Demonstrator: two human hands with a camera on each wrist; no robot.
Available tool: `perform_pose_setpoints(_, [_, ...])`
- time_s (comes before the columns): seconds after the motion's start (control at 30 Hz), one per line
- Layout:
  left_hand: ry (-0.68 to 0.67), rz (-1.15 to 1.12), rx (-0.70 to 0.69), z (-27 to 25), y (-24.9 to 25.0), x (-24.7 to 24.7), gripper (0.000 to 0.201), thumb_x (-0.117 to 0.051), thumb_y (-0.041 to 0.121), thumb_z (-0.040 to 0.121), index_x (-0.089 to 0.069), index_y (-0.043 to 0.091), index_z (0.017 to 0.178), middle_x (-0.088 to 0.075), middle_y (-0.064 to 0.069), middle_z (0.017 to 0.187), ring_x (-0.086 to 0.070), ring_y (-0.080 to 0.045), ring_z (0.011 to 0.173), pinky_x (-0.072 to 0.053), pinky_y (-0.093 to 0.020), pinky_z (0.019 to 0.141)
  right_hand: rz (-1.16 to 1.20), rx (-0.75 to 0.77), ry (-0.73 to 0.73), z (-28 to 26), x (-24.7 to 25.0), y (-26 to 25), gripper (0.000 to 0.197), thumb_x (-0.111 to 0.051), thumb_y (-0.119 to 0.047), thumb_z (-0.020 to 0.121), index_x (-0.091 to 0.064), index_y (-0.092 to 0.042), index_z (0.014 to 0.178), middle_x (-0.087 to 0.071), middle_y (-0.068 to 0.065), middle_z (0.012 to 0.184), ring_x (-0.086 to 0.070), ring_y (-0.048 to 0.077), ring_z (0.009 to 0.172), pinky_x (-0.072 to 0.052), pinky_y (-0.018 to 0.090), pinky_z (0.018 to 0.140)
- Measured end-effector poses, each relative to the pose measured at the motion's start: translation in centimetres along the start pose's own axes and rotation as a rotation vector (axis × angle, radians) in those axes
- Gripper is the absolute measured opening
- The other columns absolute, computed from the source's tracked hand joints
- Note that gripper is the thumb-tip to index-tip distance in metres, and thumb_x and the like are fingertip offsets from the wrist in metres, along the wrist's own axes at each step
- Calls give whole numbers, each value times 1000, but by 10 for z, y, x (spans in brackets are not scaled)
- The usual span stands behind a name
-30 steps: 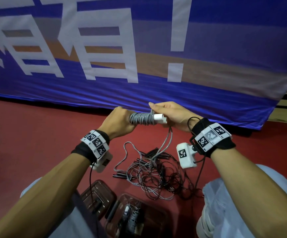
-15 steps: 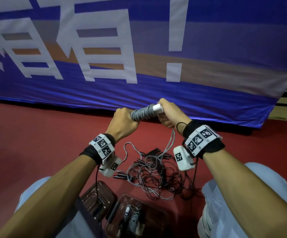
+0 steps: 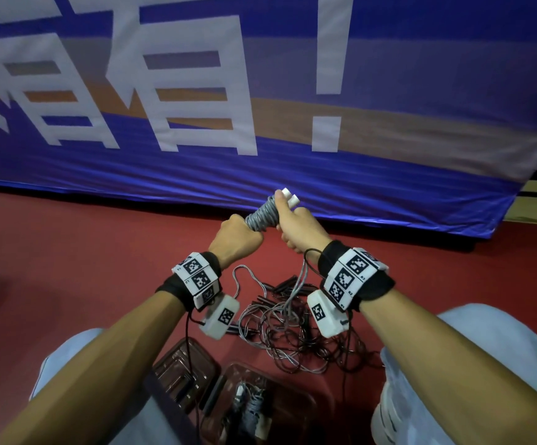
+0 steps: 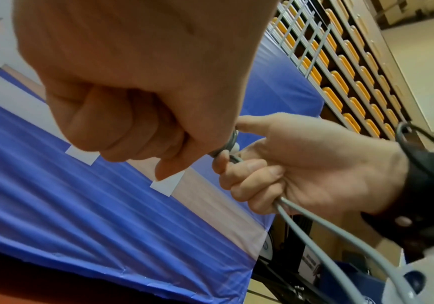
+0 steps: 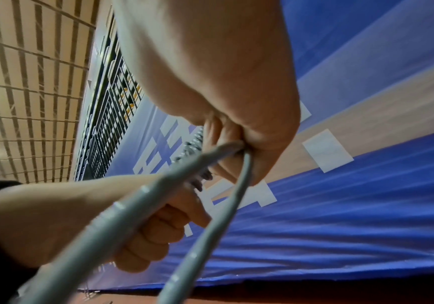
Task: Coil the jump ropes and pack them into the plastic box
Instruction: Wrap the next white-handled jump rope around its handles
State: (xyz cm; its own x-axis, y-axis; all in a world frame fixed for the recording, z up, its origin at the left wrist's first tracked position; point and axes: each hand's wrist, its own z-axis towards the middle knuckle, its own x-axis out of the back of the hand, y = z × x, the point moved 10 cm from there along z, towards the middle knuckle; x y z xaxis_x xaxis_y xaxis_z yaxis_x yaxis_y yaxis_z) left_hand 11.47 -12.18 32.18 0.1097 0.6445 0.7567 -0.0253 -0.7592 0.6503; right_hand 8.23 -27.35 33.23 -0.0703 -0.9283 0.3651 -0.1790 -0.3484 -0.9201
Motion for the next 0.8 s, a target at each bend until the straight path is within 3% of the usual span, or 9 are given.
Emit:
perform_pose_setpoints(0.1, [-15,73,49,0,-8,-5,16,-56,26,74,-56,11,69,-68,-10,79,-55,-25,58,-42,-25,53,-56,-19,34,3,-9,8,62,-35,-64,100,-58,-14,72,-55,2,64,-49,19,56,-33,30,52])
perform_pose_setpoints(0.23, [56,282,63,0,-12,1,21,-60,29,81,-59,10,90,-62,-12,92,-63,-38,86,-49,-34,73,-149,-57,-60,0,-27,16,34,-44,-33,99,-59,-13,76,-61,7,67,-51,20,51,-37,29,49])
perform_pose_setpoints(0.37, [-33,425,45,-1,-19,-14,32,-66,39,84,-55,9,86,-66,-13,93,-66,-35,90,-52,-36,75,-323,-21,-148,-15,-46,17,19,-52,-12,97,-68,-2,93,-62,12,78,-49,21,57,-31,25,44])
perform_pose_setpoints(0.47, [-78,530,-18,-4,-13,-27,23,-61,34,86,-59,10,86,-70,-14,96,-68,-35,86,-51,-35,69,-441,64,-72,-14,-34,7,27,-54,-19,100,-66,-1,84,-61,13,78,-50,27,67,-29,29,47])
perform_pose_setpoints(0.53, [-103,590,-80,-8,-5,-34,18,-56,27,87,-61,11,93,-70,-12,97,-68,-35,87,-50,-35,69,-491,123,-47,-11,-20,-1,39,-54,-25,103,-64,0,75,-55,9,68,-47,28,62,-30,31,48])
perform_pose_setpoints(0.63, [-147,714,-205,-12,8,-39,12,-54,22,87,-59,12,93,-69,-10,96,-66,-33,82,-49,-35,66,-523,199,-68,-8,-5,-7,50,-56,-34,103,-72,6,78,-58,11,59,-52,30,54,-39,30,52])
perform_pose_setpoints(0.73, [-162,820,-335,-16,20,-38,11,-52,24,88,-57,13,88,-68,-11,95,-66,-33,81,-46,-35,64,-573,291,-121,-10,1,-14,54,-60,-41,101,-72,-1,68,-57,5,49,-52,18,45,-41,27,52])
perform_pose_setpoints(0.8, [-192,885,-435,-21,25,-39,16,-51,27,90,-57,13,85,-69,-11,93,-67,-35,82,-46,-35,62,-608,347,-193,-14,1,-18,54,-64,-47,98,-69,-6,64,-59,3,50,-48,13,44,-41,27,53])
